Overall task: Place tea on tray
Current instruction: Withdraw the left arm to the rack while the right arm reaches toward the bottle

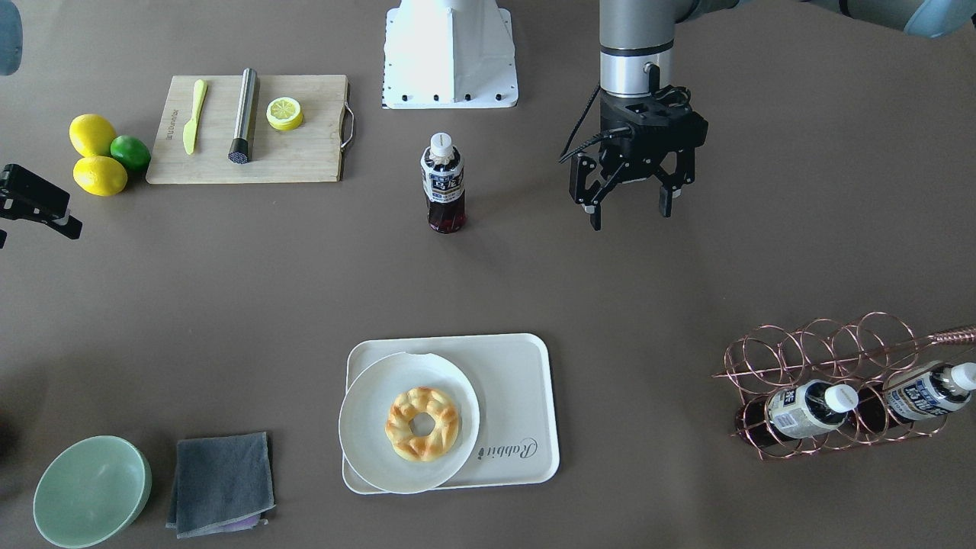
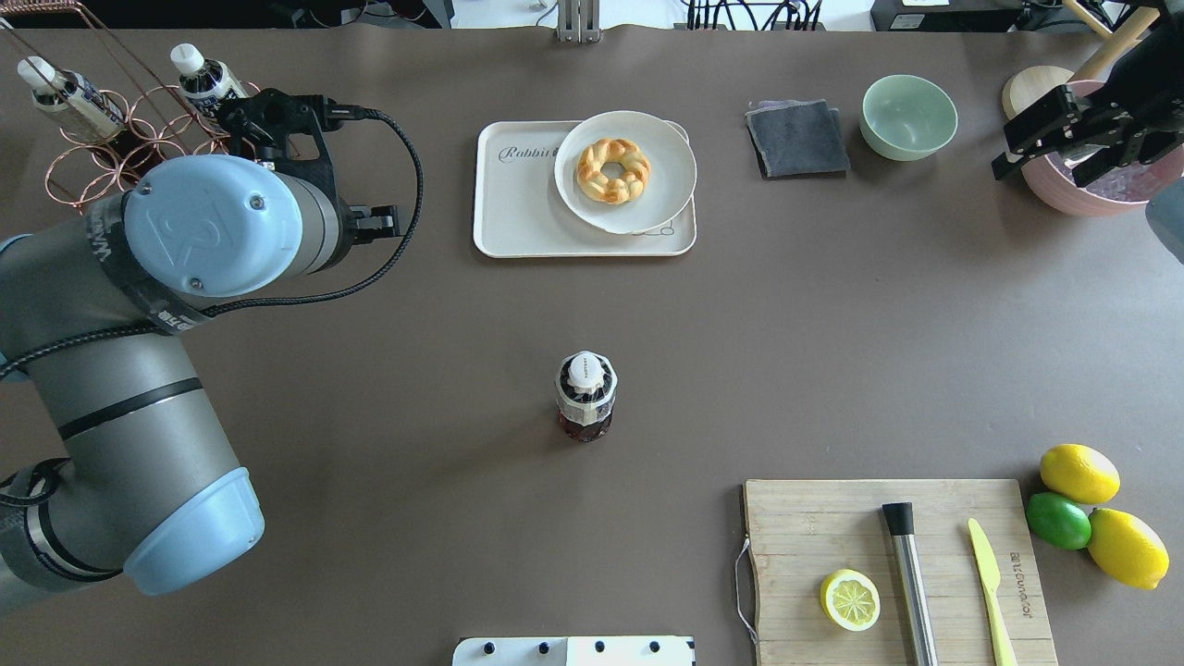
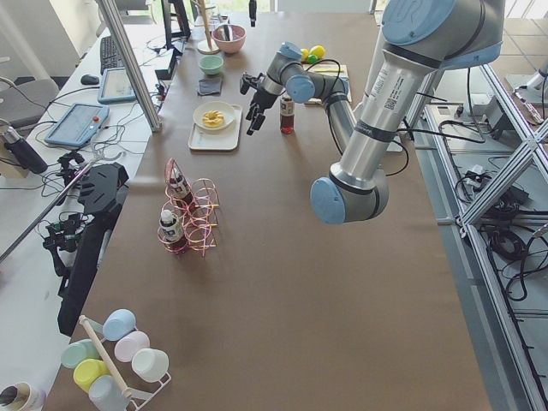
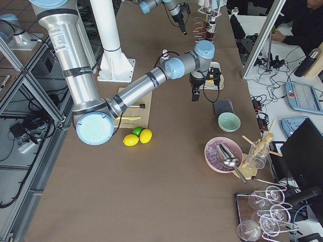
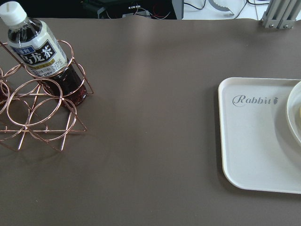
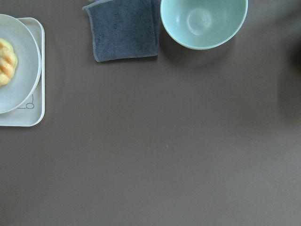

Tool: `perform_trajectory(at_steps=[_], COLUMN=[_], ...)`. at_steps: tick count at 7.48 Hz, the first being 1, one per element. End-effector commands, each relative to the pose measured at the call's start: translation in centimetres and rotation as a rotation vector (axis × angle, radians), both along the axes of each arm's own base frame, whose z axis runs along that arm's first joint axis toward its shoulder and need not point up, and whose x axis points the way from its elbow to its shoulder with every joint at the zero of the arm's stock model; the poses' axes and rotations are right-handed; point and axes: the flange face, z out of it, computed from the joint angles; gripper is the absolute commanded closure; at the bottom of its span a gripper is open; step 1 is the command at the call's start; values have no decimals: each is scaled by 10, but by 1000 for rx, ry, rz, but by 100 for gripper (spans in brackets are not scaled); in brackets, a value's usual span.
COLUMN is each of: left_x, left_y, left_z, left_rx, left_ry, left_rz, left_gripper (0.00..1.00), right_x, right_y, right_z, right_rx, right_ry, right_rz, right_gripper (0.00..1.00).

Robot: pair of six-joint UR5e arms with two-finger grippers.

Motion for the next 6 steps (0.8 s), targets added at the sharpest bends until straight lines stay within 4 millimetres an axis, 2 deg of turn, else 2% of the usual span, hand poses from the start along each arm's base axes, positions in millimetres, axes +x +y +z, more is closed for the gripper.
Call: perform_trajectory(at_steps=[1,2,3,4,5,6], left_x=[-43,-68,-99,-122,-142,-168], left_y=[-24,-35,-47,-37,-27,-28], left_z=[17,37,54,78,127,168], left_rx=[19,18,0,29,43,43], left_ry=[-52,-97,-103,-70,-53,-54], left_rz=[78,152,133,119,106,69], left_gripper=[2,2,2,2,2,2], right_x=[-55,-70,-82,-97,-114,-132], right_y=[0,1,2,5,11,23], right_z=[-50,-61,-72,-84,-100,-109], right_rx=[-10,-8,-3,-10,-12,-10], right_ry=[3,8,11,11,10,13], right_rz=[17,17,20,28,37,55], right_gripper=[0,0,0,0,0,0])
